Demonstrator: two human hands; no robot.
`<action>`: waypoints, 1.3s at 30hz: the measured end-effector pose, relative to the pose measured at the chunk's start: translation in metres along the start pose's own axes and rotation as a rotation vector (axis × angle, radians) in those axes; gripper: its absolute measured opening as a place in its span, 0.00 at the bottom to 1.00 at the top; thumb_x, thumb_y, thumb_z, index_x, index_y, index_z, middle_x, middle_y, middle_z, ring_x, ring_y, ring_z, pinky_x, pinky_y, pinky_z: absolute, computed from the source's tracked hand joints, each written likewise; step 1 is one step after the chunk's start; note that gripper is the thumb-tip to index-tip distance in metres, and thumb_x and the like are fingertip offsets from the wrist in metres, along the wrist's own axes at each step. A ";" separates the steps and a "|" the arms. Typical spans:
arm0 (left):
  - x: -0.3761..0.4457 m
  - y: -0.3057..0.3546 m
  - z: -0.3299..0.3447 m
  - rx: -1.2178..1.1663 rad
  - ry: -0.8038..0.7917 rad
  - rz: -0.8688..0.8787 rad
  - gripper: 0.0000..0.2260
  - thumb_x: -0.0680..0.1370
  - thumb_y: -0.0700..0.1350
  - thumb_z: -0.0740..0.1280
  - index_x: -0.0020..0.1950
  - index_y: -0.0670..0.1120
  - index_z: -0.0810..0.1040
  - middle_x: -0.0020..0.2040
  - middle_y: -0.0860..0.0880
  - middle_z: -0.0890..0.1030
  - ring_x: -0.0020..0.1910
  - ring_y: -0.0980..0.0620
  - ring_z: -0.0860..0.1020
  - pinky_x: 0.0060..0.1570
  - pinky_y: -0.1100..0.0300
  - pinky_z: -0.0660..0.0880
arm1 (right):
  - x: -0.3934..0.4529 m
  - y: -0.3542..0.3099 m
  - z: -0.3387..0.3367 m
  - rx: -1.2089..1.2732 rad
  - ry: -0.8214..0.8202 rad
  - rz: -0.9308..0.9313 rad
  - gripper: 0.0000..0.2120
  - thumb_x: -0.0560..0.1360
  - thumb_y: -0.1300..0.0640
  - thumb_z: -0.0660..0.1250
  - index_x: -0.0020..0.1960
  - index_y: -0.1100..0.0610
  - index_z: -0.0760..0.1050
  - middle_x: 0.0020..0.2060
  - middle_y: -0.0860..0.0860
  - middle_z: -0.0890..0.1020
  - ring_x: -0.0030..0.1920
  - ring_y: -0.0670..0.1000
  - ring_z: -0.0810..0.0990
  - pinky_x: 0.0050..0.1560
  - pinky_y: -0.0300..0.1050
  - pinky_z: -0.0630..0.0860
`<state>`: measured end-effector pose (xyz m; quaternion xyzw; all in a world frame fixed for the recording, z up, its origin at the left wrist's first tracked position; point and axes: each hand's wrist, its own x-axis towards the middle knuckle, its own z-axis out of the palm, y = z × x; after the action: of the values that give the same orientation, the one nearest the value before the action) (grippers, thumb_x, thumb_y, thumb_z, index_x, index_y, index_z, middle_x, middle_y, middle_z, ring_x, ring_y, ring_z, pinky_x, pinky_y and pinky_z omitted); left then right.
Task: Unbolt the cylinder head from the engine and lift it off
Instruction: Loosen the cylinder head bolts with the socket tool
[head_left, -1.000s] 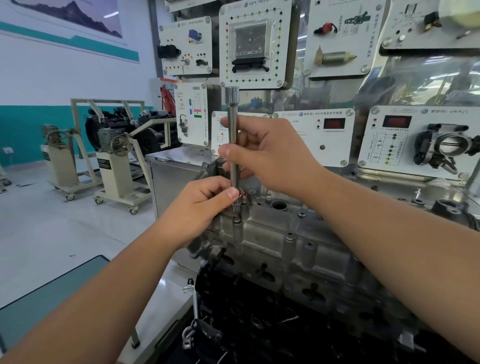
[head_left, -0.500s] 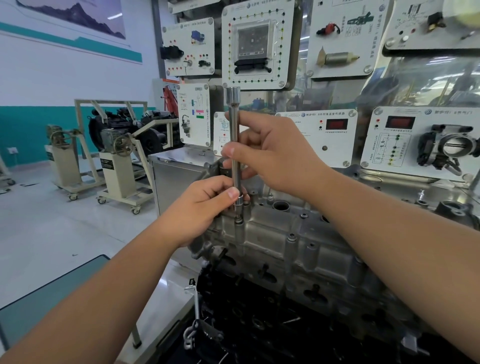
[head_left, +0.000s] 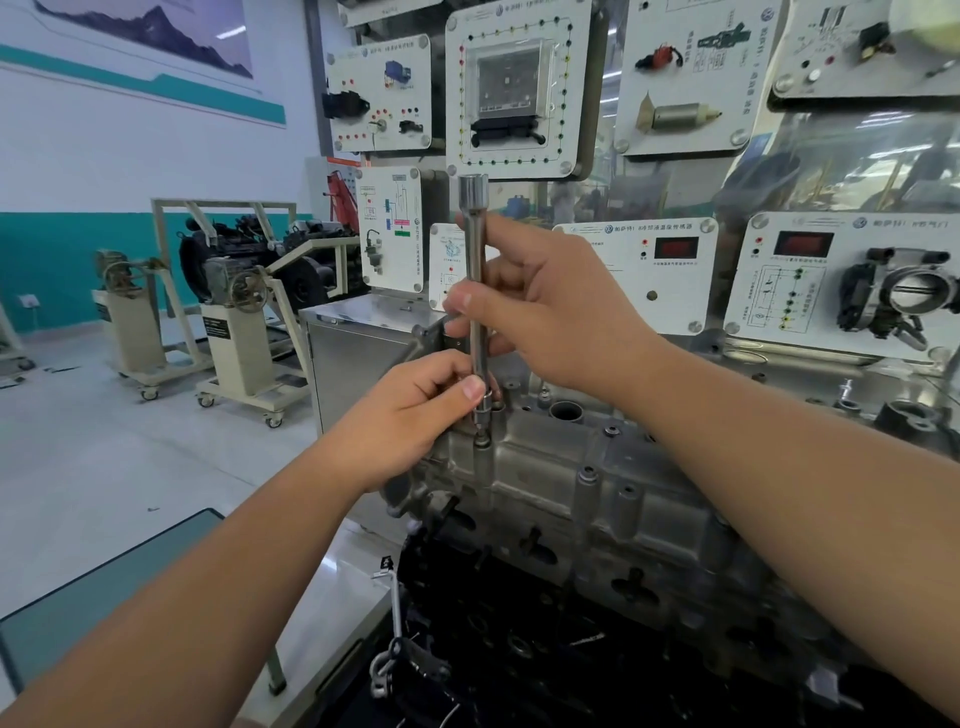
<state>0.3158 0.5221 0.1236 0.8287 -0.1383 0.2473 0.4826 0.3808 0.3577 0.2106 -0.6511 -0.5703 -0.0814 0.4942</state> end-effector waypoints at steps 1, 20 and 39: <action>-0.001 0.001 0.001 0.004 0.000 -0.004 0.16 0.78 0.59 0.63 0.52 0.49 0.82 0.47 0.36 0.79 0.43 0.50 0.75 0.47 0.56 0.71 | -0.001 -0.001 0.000 0.013 -0.017 0.011 0.15 0.80 0.61 0.67 0.65 0.52 0.75 0.43 0.53 0.87 0.44 0.46 0.87 0.41 0.43 0.84; -0.001 0.007 0.003 -0.176 -0.022 -0.064 0.12 0.80 0.49 0.63 0.48 0.61 0.85 0.50 0.54 0.85 0.47 0.60 0.80 0.49 0.64 0.78 | -0.002 -0.004 -0.002 0.032 -0.019 0.030 0.22 0.79 0.61 0.70 0.70 0.51 0.70 0.44 0.52 0.86 0.42 0.49 0.87 0.39 0.55 0.85; -0.002 0.006 0.005 -0.232 -0.018 -0.049 0.11 0.80 0.48 0.64 0.49 0.61 0.84 0.51 0.55 0.86 0.51 0.60 0.81 0.50 0.66 0.77 | -0.001 -0.003 -0.003 0.086 -0.054 -0.001 0.20 0.79 0.62 0.67 0.57 0.36 0.72 0.42 0.53 0.87 0.44 0.48 0.88 0.40 0.50 0.85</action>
<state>0.3126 0.5147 0.1249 0.7727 -0.1501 0.2101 0.5799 0.3794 0.3540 0.2129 -0.6309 -0.5868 -0.0397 0.5060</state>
